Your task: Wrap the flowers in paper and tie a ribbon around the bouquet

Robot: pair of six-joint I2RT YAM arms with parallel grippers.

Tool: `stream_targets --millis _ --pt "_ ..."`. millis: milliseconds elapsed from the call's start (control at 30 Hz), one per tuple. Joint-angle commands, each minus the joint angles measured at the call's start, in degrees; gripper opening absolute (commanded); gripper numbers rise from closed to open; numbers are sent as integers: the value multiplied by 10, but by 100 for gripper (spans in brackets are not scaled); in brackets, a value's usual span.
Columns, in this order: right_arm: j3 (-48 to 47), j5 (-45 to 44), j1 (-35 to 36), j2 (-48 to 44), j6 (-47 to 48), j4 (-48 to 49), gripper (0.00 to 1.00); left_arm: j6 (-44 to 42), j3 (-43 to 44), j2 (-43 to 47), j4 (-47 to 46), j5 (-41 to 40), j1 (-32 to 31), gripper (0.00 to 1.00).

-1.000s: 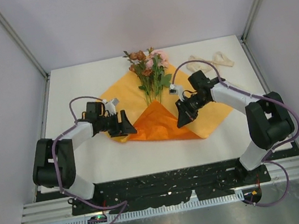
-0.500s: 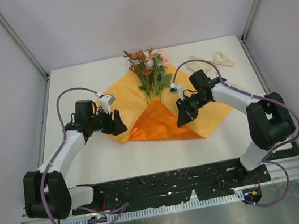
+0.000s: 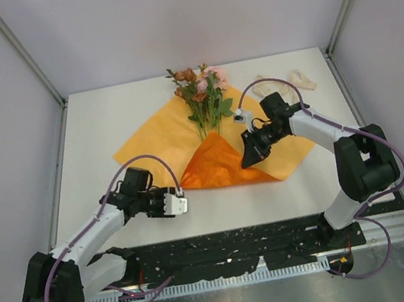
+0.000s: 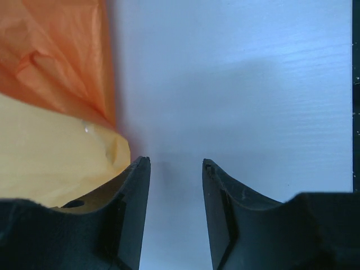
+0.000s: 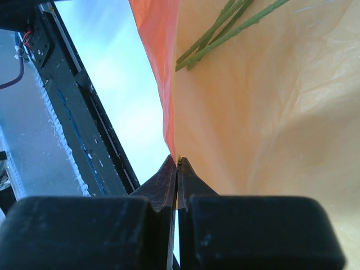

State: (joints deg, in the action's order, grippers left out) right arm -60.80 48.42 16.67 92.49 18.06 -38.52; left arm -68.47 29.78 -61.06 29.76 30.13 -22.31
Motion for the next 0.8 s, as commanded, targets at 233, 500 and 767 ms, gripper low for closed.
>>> stream_targets --millis 233,500,767 --pt "6 11 1 -28 -3 13 5 -40 -23 -36 -155 -70 -68 33" --pt "5 14 1 -20 -3 14 5 -43 -38 3 -152 -59 -65 33" --pt "15 14 0 -19 -10 27 5 -47 -17 -32 -133 -51 -46 33"
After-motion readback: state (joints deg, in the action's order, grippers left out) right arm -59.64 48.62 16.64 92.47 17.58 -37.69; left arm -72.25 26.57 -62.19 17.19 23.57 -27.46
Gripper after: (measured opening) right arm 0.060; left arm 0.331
